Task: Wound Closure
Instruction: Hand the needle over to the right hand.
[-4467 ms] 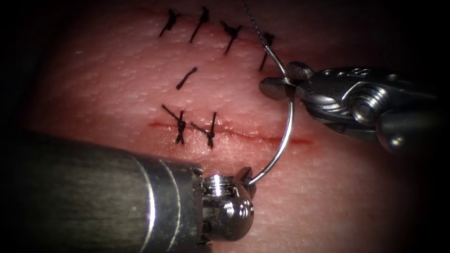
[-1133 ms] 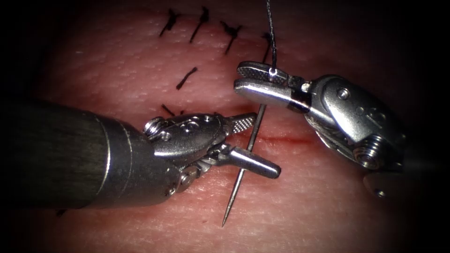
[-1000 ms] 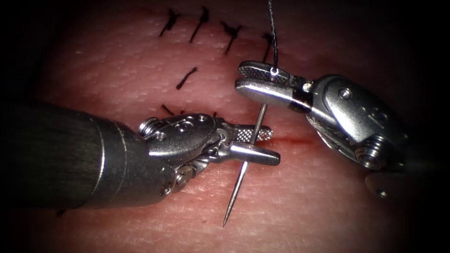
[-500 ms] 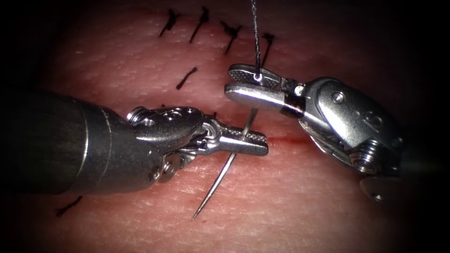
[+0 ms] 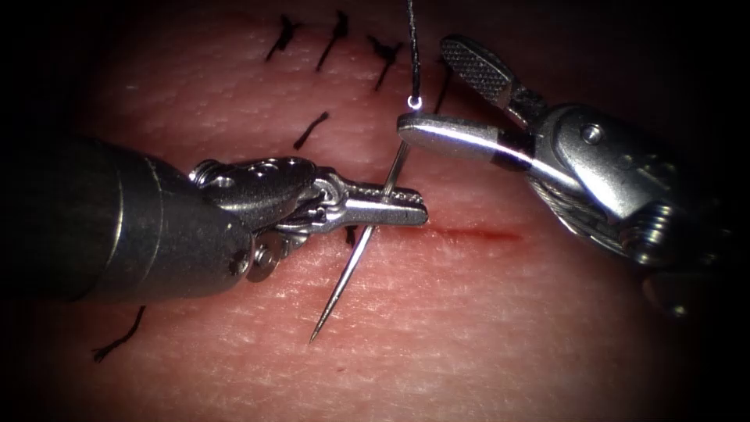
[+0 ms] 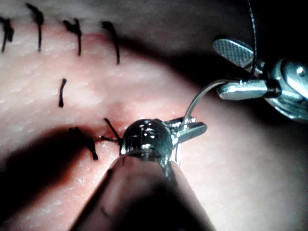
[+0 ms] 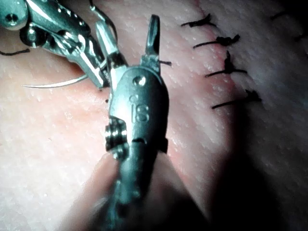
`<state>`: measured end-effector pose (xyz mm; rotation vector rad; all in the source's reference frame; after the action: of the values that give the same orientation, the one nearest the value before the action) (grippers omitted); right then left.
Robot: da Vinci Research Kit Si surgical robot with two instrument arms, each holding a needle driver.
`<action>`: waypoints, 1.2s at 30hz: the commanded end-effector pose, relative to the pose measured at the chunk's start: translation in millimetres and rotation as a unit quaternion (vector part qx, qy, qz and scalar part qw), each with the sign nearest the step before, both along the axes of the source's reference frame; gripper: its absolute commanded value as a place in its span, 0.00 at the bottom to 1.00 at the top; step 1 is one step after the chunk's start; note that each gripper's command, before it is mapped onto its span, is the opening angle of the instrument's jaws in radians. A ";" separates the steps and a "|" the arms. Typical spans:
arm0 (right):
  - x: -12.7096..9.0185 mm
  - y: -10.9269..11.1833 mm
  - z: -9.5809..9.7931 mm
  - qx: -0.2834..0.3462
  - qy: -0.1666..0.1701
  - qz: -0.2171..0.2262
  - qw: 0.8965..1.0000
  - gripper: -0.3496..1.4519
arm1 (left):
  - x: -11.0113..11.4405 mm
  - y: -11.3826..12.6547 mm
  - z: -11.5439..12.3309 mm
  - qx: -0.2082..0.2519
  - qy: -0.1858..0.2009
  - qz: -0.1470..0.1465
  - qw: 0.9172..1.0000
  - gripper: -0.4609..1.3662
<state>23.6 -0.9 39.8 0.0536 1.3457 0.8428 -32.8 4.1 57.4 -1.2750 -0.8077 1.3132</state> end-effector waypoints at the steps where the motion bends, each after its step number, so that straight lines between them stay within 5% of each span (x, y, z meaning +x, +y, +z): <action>1: 0.3 -0.3 -0.1 0.022 0.002 -0.008 1.000 0.81 | -0.1 0.0 0.1 -0.004 0.001 -0.003 1.000 0.06; 12: 1.1 -1.0 0.3 0.068 0.009 -0.042 0.997 0.76 | -0.2 -0.2 -0.3 -0.018 0.011 -0.014 1.000 0.06; 21: 1.0 -1.4 1.7 0.108 0.021 -0.030 0.993 0.67 | -0.4 -0.8 -1.2 -0.032 0.008 -0.013 0.999 0.06; 36: 1.0 -0.8 0.7 0.113 0.011 -0.005 0.993 0.54 | -1.0 -1.1 -1.4 -0.044 0.020 -0.023 0.999 0.06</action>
<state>24.6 -1.6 40.5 0.2469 1.2639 0.9867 -33.8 3.0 56.0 -1.3203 -0.6926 1.3464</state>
